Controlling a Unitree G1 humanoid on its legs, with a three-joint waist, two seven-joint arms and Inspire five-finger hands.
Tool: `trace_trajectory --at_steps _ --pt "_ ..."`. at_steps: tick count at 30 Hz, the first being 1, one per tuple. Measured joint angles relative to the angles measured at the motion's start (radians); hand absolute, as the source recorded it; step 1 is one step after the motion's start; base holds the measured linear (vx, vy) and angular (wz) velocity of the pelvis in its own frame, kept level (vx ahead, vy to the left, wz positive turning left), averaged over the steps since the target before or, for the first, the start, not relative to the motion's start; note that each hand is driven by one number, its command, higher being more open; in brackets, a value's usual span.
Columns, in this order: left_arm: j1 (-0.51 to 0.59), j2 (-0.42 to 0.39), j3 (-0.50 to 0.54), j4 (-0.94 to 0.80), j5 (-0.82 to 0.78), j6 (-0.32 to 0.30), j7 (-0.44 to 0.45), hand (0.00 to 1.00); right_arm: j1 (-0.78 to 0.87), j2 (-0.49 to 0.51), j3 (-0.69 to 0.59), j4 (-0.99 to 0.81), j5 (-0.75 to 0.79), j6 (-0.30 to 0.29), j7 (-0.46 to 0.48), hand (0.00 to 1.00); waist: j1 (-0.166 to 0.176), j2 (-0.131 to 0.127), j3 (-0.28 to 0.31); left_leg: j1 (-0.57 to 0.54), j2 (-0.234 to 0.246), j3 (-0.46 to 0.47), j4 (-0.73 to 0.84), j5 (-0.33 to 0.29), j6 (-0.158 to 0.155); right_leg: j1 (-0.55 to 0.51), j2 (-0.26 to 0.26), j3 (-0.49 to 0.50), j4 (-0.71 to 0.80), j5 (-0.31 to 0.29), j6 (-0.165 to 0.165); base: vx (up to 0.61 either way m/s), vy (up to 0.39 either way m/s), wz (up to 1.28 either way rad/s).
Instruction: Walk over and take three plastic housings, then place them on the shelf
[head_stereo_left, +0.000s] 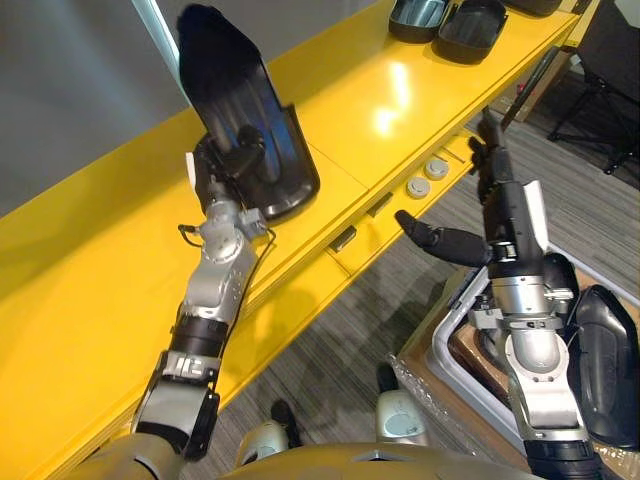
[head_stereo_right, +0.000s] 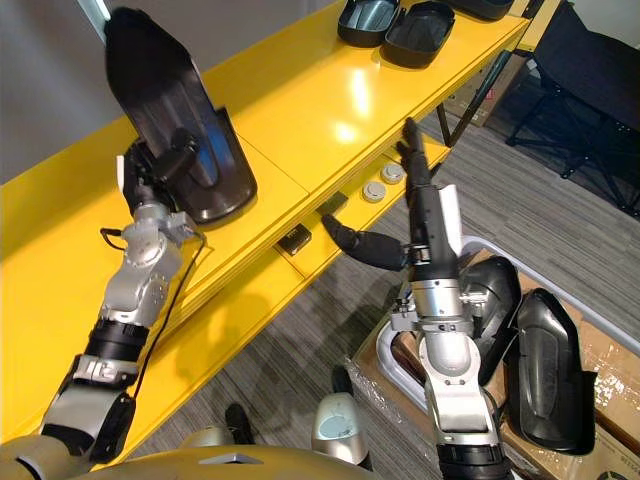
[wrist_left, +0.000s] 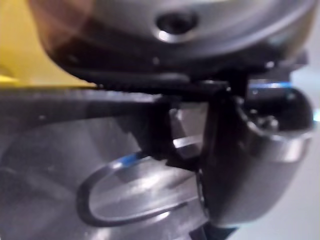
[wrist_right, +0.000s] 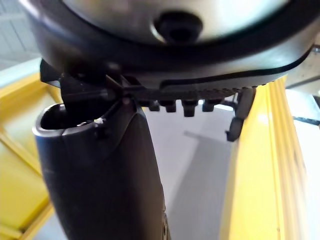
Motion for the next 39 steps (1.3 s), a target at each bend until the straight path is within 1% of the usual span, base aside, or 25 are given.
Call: trace_trajectory --at_steps 1,2,6,8,11,15,16,17,21,23,27,31,34,39 --pt "-0.015 0.003 0.0 0.012 -0.003 0.005 0.004 0.0 -0.009 0.0 0.005 0.002 0.0 0.0 0.0 1.0 0.0 -0.001 0.006 -0.001 0.0 0.0 0.001 0.0 0.0 0.0 0.0 0.0 0.002 0.0 0.0 -0.05 0.006 0.0" --pt "-0.04 0.009 0.001 0.029 -0.02 0.026 0.018 0.0 -0.029 0.0 0.014 0.004 0.001 0.007 0.0 1.0 0.0 -0.001 0.02 -0.004 -0.001 0.0 0.002 0.001 0.001 -0.006 0.0 0.002 0.004 0.0 0.0 -0.04 0.004 0.01" --pt "-0.055 0.009 0.005 0.044 -0.059 0.059 0.027 0.0 -0.044 0.0 0.017 0.009 0.001 0.031 -0.006 1.0 -0.002 0.005 0.038 -0.023 0.001 -0.003 0.008 0.003 0.002 -0.018 0.001 -0.004 0.005 0.0 0.0 -0.01 -0.003 0.06" --pt "-0.095 0.009 0.013 0.068 -0.067 0.081 0.027 0.0 -0.046 0.0 0.017 0.022 0.001 0.047 -0.02 1.0 -0.002 0.003 0.049 -0.03 0.002 -0.01 0.013 0.003 0.002 -0.018 0.001 -0.01 0.005 0.0 0.0 0.01 -0.002 0.08" --pt "-0.13 0.009 0.019 0.092 -0.08 0.083 0.023 0.0 -0.057 0.0 0.03 0.023 0.002 0.048 -0.037 1.0 -0.001 0.002 0.074 -0.034 0.001 -0.013 0.017 0.003 0.002 -0.018 0.0 -0.01 0.007 0.0 0.0 0.0 0.002 0.02" --pt "-0.14 0.007 0.014 0.109 -0.077 0.081 0.03 0.0 -0.073 0.0 0.043 0.023 0.003 0.049 -0.043 1.0 -0.001 0.002 0.092 -0.035 0.002 -0.013 0.019 0.003 0.002 -0.017 0.0 -0.011 0.008 0.0 -0.001 0.0 0.0 0.0" --pt "-0.162 0.007 0.009 0.125 -0.078 0.084 0.038 0.0 -0.078 0.0 0.046 0.023 0.003 0.05 -0.05 1.0 0.001 0.001 0.103 -0.036 0.003 -0.015 0.022 0.002 0.002 -0.016 0.0 -0.011 0.01 0.0 -0.001 -0.03 0.002 0.03" --pt "-0.179 0.007 0.009 0.133 -0.078 0.081 0.05 1.0 -0.092 0.0 0.055 0.023 0.003 0.056 -0.059 1.0 0.001 0.0 0.114 -0.042 0.003 -0.016 0.032 0.001 0.003 -0.017 0.0 -0.011 0.012 0.0 -0.001 -0.04 0.005 0.04" --pt "-0.241 0.005 -0.004 0.169 -0.074 0.073 0.103 1.0 -0.132 0.0 0.06 0.023 0.004 0.069 -0.077 1.0 0.003 -0.002 0.146 -0.072 0.013 -0.019 0.058 -0.005 0.005 -0.031 0.005 -0.013 0.017 0.005 0.001 -0.07 0.006 0.03" --pt "-0.251 0.009 -0.011 0.172 -0.051 0.068 0.116 1.0 -0.145 0.0 0.07 0.023 0.008 0.069 -0.084 1.0 0.004 -0.004 0.162 -0.076 0.019 -0.019 0.065 -0.006 0.004 -0.032 0.01 -0.012 0.019 0.005 0.001 -0.05 -0.011 -0.03" --pt "-0.277 0.009 -0.018 0.178 -0.03 0.062 0.147 1.0 -0.147 0.0 0.075 0.027 0.009 0.069 -0.097 1.0 0.006 -0.002 0.177 -0.09 0.027 -0.022 0.072 -0.001 0.002 -0.049 0.016 -0.013 0.025 0.006 0.002 -0.02 -0.009 -0.01" --pt "-0.286 0.012 -0.036 0.179 -0.006 0.064 0.17 1.0 -0.147 0.0 0.086 0.05 0.01 0.07 -0.122 1.0 0.009 -0.008 0.183 -0.093 0.034 -0.023 0.071 -0.001 0.001 -0.053 0.017 -0.012 0.026 0.006 0.002 0.0 0.0 0.0" --pt "-0.303 0.012 -0.07 0.183 0.02 0.065 0.2 1.0 -0.146 0.0 0.096 0.051 0.011 0.072 -0.127 1.0 0.016 -0.009 0.186 -0.104 0.034 -0.029 0.075 0.0 0.001 -0.062 0.016 -0.012 0.029 0.006 0.003 0.0 -0.001 0.02" --pt "-0.319 0.001 -0.073 0.195 0.026 0.065 0.258 1.0 -0.145 0.0 0.124 0.051 0.01 0.074 -0.143 1.0 0.018 -0.012 0.187 -0.101 0.034 -0.034 0.075 0.0 0.001 -0.062 0.017 -0.012 0.035 0.006 0.003 0.0 0.0 0.0"
